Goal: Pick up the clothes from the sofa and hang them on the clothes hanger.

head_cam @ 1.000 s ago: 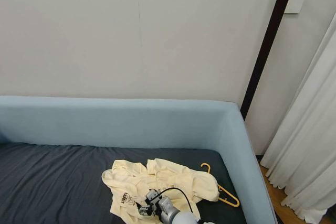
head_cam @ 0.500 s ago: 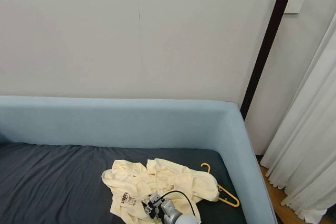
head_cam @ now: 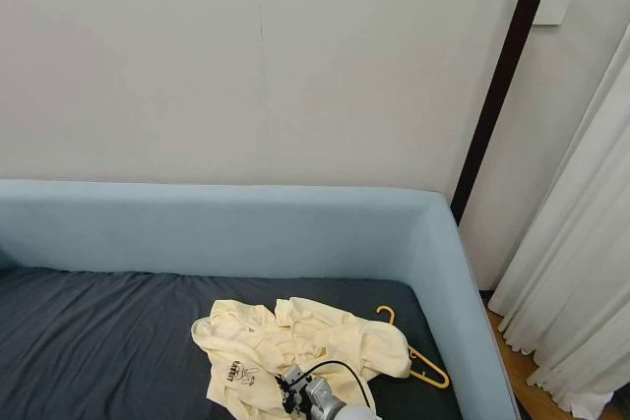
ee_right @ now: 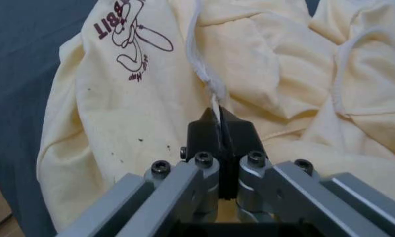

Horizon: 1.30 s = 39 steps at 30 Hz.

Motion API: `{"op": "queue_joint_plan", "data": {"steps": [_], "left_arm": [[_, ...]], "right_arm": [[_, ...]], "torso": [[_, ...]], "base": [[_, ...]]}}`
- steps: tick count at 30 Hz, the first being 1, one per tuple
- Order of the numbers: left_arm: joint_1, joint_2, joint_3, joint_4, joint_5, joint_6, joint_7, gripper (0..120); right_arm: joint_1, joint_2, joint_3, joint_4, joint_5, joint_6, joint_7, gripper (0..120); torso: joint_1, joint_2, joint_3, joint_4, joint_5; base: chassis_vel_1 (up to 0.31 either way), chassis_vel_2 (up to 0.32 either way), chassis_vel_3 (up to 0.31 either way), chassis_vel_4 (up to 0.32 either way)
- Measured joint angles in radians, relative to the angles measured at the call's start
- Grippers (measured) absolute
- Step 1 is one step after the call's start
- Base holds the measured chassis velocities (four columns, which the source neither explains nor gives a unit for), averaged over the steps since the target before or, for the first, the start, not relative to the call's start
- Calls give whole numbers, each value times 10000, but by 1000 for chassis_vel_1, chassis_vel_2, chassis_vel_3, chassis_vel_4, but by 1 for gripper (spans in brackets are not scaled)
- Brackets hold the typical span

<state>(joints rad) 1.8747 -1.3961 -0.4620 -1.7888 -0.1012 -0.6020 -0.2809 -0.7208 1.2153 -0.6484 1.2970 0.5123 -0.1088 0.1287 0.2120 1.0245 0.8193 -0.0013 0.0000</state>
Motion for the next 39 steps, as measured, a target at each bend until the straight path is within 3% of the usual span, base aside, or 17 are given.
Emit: {"op": "queue_joint_plan", "data": {"steps": [4, 7, 8, 12, 14, 16, 18, 19, 20, 23, 27, 30, 31, 34, 36, 39], "left_arm": [[-128, 585, 28, -406, -174, 357, 85, 100], [-454, 1677, 134, -1057, -769, 1112, 322, 100], [-454, 1677, 134, -1057, -769, 1112, 322, 100], [-1163, 3932, 327, -1510, -1504, 1973, 1024, 100], [-1260, 4263, 356, -1548, -1642, 2074, 1131, 100], [-1670, 5374, 442, -1581, -2176, 2349, 1548, 100], [-2102, 6161, 567, -1393, -2470, 2429, 1831, 100], [-2102, 6161, 567, -1393, -2470, 2429, 1831, 100], [-2583, 7026, 740, -1037, -2551, 2404, 2179, 100], [-3233, 8263, 1047, -151, -1880, 1966, 2593, 100], [-3961, 9003, 1584, 649, -992, 1660, 2719, 100], [-4421, 9136, 2078, 1054, -529, 1528, 2709, 100], [-4867, 9154, 2693, 1312, -281, 1445, 2657, 100], [-6077, 8951, 4289, 2055, 363, 1011, 2556, 100], [-6442, 8848, 4649, 2280, 500, 865, 2521, 100], [-8121, 8272, 5935, 3221, 936, 281, 2392, 99]], "right_arm": [[-273, -519, 72, 577, -383, 172, 31, 0], [-721, -1175, 145, 1403, -705, 335, 118, 0], [-721, -1175, 145, 1403, -705, 335, 118, 0], [-1231, -1476, 187, 1773, -1582, 725, 219, 0], [-1288, -1481, 237, 1791, -1691, 769, 218, 0], [-1503, -1492, 457, 1919, -1901, 845, 215, 0], [-1639, -1571, 613, 2063, -1953, 871, 214, 0], [-1639, -1571, 613, 2063, -1953, 871, 214, 0], [-1763, -1676, 746, 2211, -1995, 892, 214, 0], [-1767, -1766, 763, 2439, -1996, 961, 173, 0], [-1767, -1649, 713, 2523, -2128, 1083, 65, 0], [-1852, -1499, 720, 2518, -2223, 1137, 41, 0], [-1976, -1434, 744, 2507, -2301, 1154, 32, 0], [-2370, -1304, 985, 2414, -2748, 1365, -30, 0], [-2494, -1284, 1110, 2414, -2865, 1429, -55, 0], [-2968, -1294, 1671, 2534, -3109, 1530, -104, 0]], "torso": [[0, 0, 0, -2, -1], [0, 0, 0, -3, -3], [0, 0, 0, -3, -3], [0, 0, 0, -2, -5], [0, 0, 0, -4, -4], [0, 0, 0, -4, 1], [0, 0, 0, -1, -3], [0, 0, 0, -1, -3], [1, 0, 0, -5, -7], [0, 0, 0, 0, -3], [1, 0, 1, -3, -2], [1, 0, 0, 2, 2], [1, 0, 0, 3, 2], [0, 0, 1, 0, -4], [0, 0, 1, -1, -4], [0, 0, 0, -3, 1]], "base": [[0, 0, 0, 0], [0, 0, 0, 0], [0, 0, 0, 0], [0, 0, 0, 0], [0, 0, 0, 0], [0, 0, 0, 0], [0, 0, 0, 0], [0, 0, 0, 0], [0, 0, 0, 0], [0, 0, 0, 0], [0, 0, 0, 0], [0, 0, 0, 0], [0, 0, 0, 0], [0, 0, 0, 0], [0, 0, 0, 0], [0, 0, 0, 0]]}}
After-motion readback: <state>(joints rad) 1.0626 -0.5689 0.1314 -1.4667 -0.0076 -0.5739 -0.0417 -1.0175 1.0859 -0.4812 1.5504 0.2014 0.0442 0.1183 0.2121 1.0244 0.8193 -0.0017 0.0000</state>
